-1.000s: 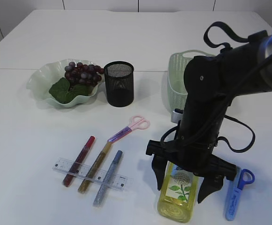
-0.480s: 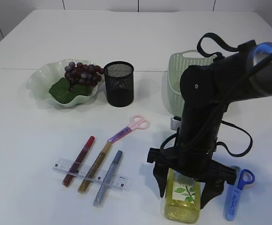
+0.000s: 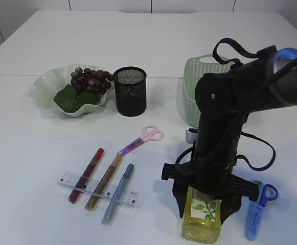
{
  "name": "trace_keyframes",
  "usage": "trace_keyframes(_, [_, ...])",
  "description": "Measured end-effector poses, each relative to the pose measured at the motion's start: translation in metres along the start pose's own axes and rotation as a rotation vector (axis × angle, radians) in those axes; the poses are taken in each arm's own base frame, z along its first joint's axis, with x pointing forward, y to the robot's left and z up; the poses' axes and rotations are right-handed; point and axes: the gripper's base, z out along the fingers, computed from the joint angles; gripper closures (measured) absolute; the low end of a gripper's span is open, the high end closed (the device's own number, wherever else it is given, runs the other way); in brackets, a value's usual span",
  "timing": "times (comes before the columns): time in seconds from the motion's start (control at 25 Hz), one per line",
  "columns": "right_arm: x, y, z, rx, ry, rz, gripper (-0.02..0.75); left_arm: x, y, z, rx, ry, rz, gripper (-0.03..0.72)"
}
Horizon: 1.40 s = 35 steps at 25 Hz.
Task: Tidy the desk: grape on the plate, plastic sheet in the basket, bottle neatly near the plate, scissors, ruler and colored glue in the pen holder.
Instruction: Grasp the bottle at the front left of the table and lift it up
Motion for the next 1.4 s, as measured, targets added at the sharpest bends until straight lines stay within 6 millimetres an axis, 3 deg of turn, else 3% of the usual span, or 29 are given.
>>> trace_keyframes(0.2, [0.0, 0.0, -0.001, 0.005, -0.001, -0.011, 0.279, 0.0, 0.0, 0.0, 0.0, 0.0, 0.0, 0.264])
trace_keyframes(0.52, [-0.001, -0.001, -0.001, 0.02, -0.01, -0.03, 0.285, 0.0, 0.0, 0.0, 0.0, -0.001, 0.0, 0.264])
trace_keyframes(1.16, [-0.002, -0.005, -0.003, 0.077, -0.016, -0.485, 0.288, 0.0, 0.0, 0.0, 0.003, 0.0, -0.001, 0.265])
trace_keyframes(1.4, [-0.001, -0.004, -0.018, 0.036, -0.115, -0.569, 0.289, 0.0, 0.0, 0.0, 0.003, 0.0, -0.001, 0.266])
